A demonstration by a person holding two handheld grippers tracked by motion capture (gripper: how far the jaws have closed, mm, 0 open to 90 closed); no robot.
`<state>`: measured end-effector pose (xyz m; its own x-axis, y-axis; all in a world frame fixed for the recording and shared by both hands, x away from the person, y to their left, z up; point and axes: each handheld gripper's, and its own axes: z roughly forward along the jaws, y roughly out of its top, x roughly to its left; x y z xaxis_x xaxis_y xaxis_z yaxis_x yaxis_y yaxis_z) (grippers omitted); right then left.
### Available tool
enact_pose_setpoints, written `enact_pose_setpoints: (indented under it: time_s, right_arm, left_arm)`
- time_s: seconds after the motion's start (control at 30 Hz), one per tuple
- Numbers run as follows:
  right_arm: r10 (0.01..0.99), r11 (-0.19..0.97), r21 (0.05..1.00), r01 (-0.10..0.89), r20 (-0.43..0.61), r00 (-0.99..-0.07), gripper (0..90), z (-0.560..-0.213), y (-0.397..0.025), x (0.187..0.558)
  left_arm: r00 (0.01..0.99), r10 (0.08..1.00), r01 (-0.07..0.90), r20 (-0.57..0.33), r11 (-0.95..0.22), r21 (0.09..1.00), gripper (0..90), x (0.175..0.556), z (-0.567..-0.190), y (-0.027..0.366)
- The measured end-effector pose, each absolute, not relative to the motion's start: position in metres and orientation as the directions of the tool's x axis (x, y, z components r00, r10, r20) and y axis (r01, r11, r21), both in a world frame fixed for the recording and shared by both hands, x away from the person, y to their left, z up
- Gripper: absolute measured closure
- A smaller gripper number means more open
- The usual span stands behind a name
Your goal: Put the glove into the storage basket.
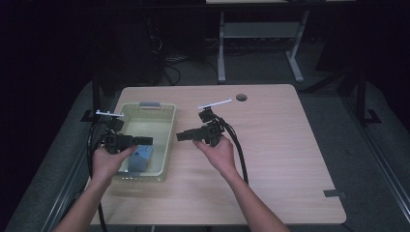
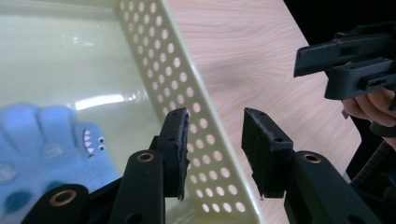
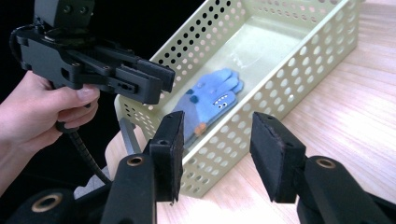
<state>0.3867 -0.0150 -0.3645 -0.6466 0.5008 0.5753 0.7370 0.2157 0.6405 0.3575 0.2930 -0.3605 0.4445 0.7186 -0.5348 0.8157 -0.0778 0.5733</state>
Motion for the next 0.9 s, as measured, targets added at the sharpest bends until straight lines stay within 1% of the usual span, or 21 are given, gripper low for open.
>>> enact_pose_setpoints:
  time_s: [0.3, 0.9]
  right_arm:
    - [0.487, 0.197, 0.641, 0.742, 0.593, -0.642, 50.5, -0.361, -0.030, 0.385]
    - [0.502, 0.167, 0.649, 0.742, 0.592, -0.630, 49.2, -0.358, -0.062, 0.382]
  left_arm:
    - [0.465, 0.707, 0.808, -0.533, -0.092, 0.582, 59.7, 0.358, -0.358, 0.281]
    - [0.514, 0.670, 0.793, -0.536, -0.132, 0.594, 58.2, 0.359, -0.356, 0.254]
